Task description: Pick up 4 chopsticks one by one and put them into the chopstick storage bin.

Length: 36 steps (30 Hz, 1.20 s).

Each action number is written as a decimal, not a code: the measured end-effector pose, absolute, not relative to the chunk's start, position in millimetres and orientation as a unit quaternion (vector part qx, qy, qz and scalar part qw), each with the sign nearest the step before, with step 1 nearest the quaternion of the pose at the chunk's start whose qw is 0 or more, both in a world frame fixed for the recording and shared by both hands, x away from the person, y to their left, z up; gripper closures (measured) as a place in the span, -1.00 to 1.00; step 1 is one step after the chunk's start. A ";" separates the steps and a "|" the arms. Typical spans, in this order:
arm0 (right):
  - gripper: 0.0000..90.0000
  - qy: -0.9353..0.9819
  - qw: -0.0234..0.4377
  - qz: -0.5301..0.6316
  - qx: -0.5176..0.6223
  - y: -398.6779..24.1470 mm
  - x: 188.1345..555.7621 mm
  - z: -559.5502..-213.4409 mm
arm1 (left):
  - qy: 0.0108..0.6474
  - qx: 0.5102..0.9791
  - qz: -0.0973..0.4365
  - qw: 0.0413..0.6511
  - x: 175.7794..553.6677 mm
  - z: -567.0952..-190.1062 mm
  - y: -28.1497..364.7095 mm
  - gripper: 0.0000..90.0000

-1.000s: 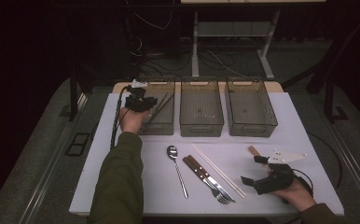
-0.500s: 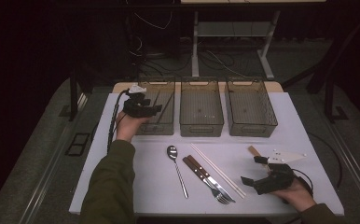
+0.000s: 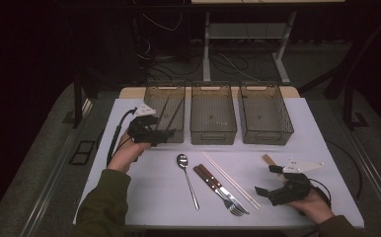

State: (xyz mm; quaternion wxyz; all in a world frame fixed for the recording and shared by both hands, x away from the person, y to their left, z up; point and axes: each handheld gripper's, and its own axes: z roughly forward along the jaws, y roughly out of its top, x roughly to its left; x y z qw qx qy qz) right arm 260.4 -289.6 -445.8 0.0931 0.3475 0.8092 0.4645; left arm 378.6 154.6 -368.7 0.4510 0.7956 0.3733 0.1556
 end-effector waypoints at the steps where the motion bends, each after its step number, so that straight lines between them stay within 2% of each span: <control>1: -0.98 0.809 0.093 0.465 0.348 -289.6 260.4 -445.8 | 0.372 0.796 0.151 0.453 374.5 -369.1 154.0 -0.70; 5: -0.97 0.809 0.092 0.465 0.348 -289.8 260.3 -445.7 | 0.351 0.811 0.139 0.447 357.2 -374.1 152.1 -0.73; 11: -0.97 0.810 0.086 0.461 0.352 -289.6 260.4 -445.1 | 0.326 0.829 0.102 0.444 331.2 -387.3 151.4 -1.00; 16: -0.97 0.813 0.082 0.455 0.355 -289.6 261.1 -445.0 | 0.302 0.838 0.094 0.445 308.6 -397.4 151.8 -1.00; 35: -0.97 0.829 0.071 0.421 0.362 -286.7 259.7 -434.2 | 0.296 0.840 0.102 0.444 259.4 -429.8 155.9 -1.00; 36: -0.88 0.830 0.069 0.419 0.361 -285.5 259.9 -434.1 | 0.296 0.839 0.101 0.444 258.0 -430.5 156.4 -1.00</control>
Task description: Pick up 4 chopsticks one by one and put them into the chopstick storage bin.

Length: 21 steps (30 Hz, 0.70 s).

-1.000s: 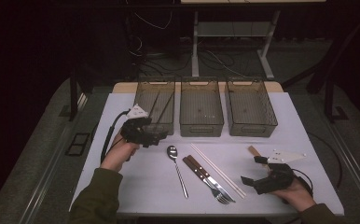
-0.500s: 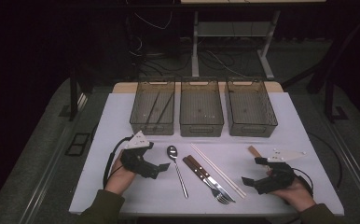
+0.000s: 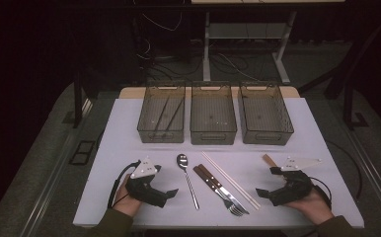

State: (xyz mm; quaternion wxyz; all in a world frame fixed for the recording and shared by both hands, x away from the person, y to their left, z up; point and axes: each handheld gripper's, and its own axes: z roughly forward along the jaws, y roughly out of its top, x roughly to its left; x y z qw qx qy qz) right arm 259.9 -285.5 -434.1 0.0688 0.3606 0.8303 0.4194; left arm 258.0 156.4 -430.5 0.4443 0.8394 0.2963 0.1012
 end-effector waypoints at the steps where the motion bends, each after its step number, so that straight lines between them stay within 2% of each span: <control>1: -0.87 0.831 0.067 0.419 0.360 -284.5 259.7 -433.7 | 0.294 0.840 0.101 0.445 257.5 -431.4 156.9 -1.00; 3: -0.84 0.832 0.069 0.415 0.362 -281.4 260.3 -433.1 | 0.291 0.842 0.097 0.443 257.7 -433.2 156.8 -1.00; 5: -0.59 0.835 0.065 0.416 0.355 -279.4 260.3 -431.6 | 0.293 0.842 0.097 0.442 258.4 -434.6 155.7 -0.99; 6: -0.56 0.835 0.062 0.417 0.353 -278.3 260.1 -430.8 | 0.293 0.843 0.098 0.441 258.4 -434.8 155.4 -0.98; 8: -0.27 0.837 0.055 0.420 0.346 -275.4 259.7 -429.6 | 0.288 0.845 0.098 0.439 258.4 -434.6 155.3 -0.96; 13: 0.24 0.845 0.032 0.424 0.325 -261.3 257.9 -426.9 | 0.286 0.845 0.099 0.441 258.6 -434.7 155.1 -0.94; 21: 0.88 0.869 0.015 0.398 0.294 -237.2 254.5 -432.5 | 0.281 0.847 0.096 0.440 258.5 -435.3 154.1 -0.91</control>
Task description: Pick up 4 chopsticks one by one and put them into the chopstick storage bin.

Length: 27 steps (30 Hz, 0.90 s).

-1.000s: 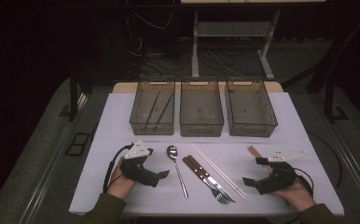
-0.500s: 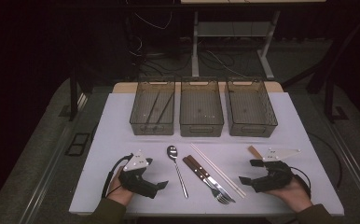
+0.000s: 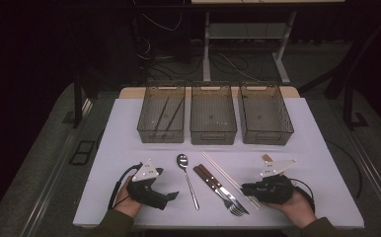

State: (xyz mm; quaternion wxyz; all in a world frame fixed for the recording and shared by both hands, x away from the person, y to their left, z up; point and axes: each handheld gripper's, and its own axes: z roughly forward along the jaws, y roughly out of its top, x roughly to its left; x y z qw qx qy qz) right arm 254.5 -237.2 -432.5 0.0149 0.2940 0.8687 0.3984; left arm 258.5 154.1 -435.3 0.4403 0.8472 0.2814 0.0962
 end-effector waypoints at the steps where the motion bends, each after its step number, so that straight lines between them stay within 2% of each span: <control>1: 0.92 0.872 0.012 0.395 0.290 -235.4 253.7 -433.5 | 0.282 0.847 0.096 0.440 258.5 -435.1 154.0 -0.91; 3: 1.00 0.878 0.008 0.386 0.284 -233.0 251.4 -434.9 | 0.281 0.848 0.096 0.440 258.6 -435.1 154.1 -0.91; 10: 1.00 0.892 -0.001 0.358 0.276 -230.4 245.4 -439.8 | 0.277 0.849 0.092 0.440 258.6 -435.7 153.1 -0.90; 27: 1.00 0.905 0.016 0.324 0.275 -233.3 243.4 -441.3 | 0.280 0.850 0.087 0.437 258.8 -436.5 152.7 -0.90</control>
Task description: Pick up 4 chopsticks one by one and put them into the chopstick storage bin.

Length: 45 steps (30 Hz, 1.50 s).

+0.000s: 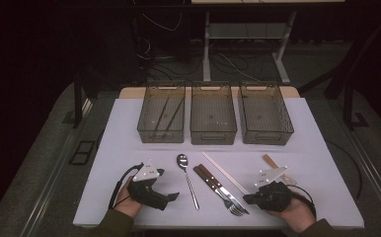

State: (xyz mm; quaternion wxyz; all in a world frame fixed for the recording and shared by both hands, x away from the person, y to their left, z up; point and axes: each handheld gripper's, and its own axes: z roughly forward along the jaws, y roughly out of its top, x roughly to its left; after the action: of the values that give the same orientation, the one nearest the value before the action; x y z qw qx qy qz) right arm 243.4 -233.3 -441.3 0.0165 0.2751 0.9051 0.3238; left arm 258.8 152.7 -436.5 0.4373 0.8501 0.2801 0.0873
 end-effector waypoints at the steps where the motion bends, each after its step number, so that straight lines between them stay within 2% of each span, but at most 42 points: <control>1: 1.00 0.905 0.017 0.323 0.276 -234.1 243.8 -441.1 | 0.280 0.850 0.087 0.437 258.7 -436.5 152.7 -0.90; 45: 1.00 0.899 0.072 0.293 0.317 -270.3 266.1 -438.7 | 0.276 0.852 0.090 0.435 258.9 -437.1 152.4 -0.89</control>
State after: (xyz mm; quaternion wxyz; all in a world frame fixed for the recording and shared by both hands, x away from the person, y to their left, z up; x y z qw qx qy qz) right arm 266.1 -270.3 -438.7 0.0724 0.3174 0.8990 0.2930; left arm 258.9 152.4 -437.1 0.4346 0.8525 0.2762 0.0900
